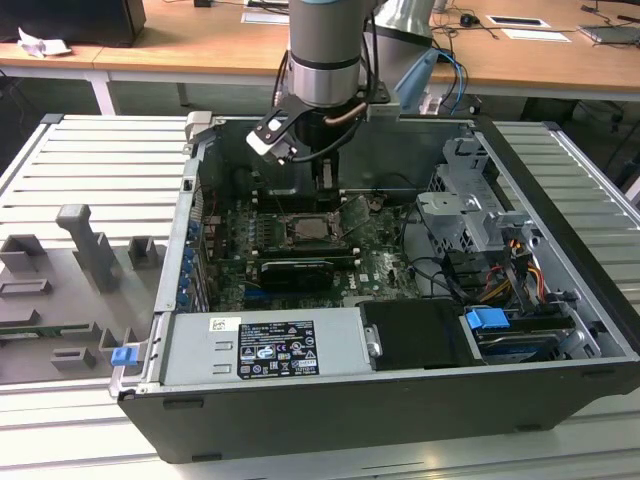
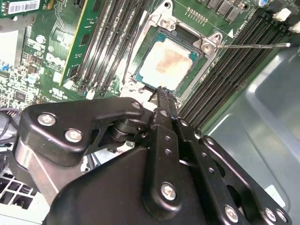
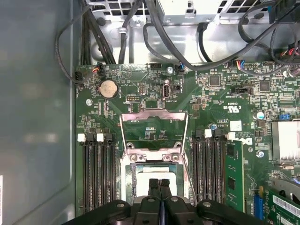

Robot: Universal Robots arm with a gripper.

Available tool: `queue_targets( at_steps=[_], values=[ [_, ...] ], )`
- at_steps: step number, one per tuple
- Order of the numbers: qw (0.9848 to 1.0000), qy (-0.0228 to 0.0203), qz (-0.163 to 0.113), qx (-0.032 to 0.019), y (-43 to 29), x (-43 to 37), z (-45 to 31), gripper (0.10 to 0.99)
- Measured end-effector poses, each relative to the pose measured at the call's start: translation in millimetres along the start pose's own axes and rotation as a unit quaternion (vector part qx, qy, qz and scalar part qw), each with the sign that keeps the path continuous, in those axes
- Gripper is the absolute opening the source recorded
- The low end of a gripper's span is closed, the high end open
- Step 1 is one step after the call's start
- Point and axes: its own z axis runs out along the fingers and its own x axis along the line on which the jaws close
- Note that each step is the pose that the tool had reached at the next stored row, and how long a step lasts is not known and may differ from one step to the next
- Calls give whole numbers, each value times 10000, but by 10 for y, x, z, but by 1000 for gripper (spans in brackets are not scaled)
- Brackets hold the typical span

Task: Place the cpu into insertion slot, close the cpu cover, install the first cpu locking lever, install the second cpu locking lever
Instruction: 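Close the cpu cover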

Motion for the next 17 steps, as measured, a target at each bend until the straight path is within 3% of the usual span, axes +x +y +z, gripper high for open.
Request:
queue_targets(
  at_steps=[10,14,17],
  values=[
    [10000,-1,0,1,4,1,-68,106],
    [10000,-1,0,0,13,8,-181,106],
    [10000,0,1,0,48,10,-205,106]
  ],
)
